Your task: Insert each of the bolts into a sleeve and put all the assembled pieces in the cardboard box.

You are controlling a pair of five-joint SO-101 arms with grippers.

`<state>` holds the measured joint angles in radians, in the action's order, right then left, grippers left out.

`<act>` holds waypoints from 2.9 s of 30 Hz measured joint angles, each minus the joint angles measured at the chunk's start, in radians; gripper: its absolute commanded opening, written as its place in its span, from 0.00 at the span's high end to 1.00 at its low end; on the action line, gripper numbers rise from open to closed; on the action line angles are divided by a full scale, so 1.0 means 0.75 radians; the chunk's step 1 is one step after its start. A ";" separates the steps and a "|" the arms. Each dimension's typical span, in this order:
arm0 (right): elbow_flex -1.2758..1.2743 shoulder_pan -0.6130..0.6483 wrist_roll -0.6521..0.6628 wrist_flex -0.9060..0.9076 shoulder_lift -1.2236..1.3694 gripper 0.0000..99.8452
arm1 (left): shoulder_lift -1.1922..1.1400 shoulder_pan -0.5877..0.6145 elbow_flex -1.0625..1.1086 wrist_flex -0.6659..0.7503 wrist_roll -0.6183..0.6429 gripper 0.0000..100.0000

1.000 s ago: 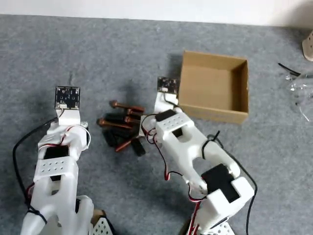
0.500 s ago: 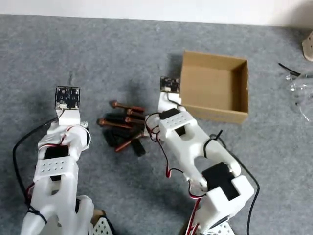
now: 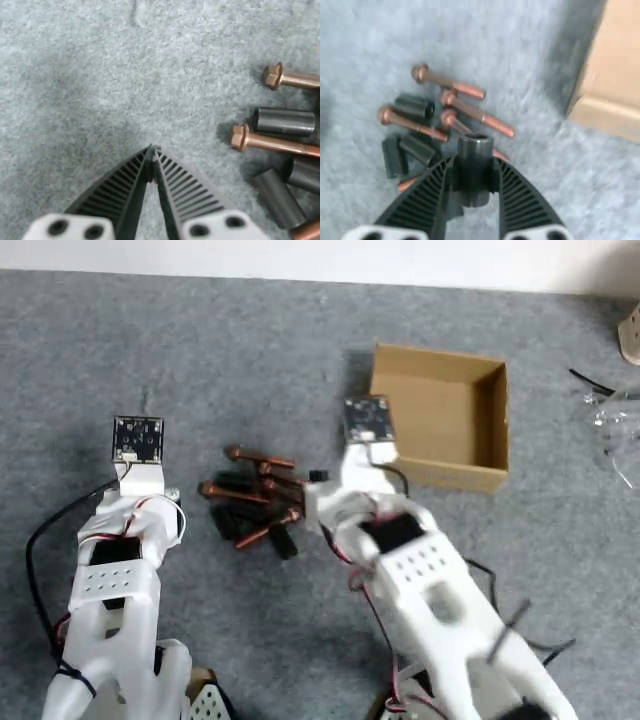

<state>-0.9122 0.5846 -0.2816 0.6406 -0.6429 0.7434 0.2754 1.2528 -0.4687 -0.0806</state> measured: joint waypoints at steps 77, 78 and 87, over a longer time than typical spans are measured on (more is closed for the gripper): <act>-1.015 -0.200 0.303 -0.172 -1.553 1.00 | -1.154 -0.530 -1.023 -0.231 1.254 0.81; -1.015 -0.200 0.303 -0.172 -1.553 1.00 | -1.154 -0.524 -1.023 -0.227 1.266 0.81; -1.015 -0.200 0.303 -0.172 -1.553 1.00 | -1.336 -0.434 -1.080 -0.172 1.279 0.81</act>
<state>-1.6732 0.4342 -0.0545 0.5117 -1.8075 -0.2585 -0.0499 0.4427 -0.5976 0.8784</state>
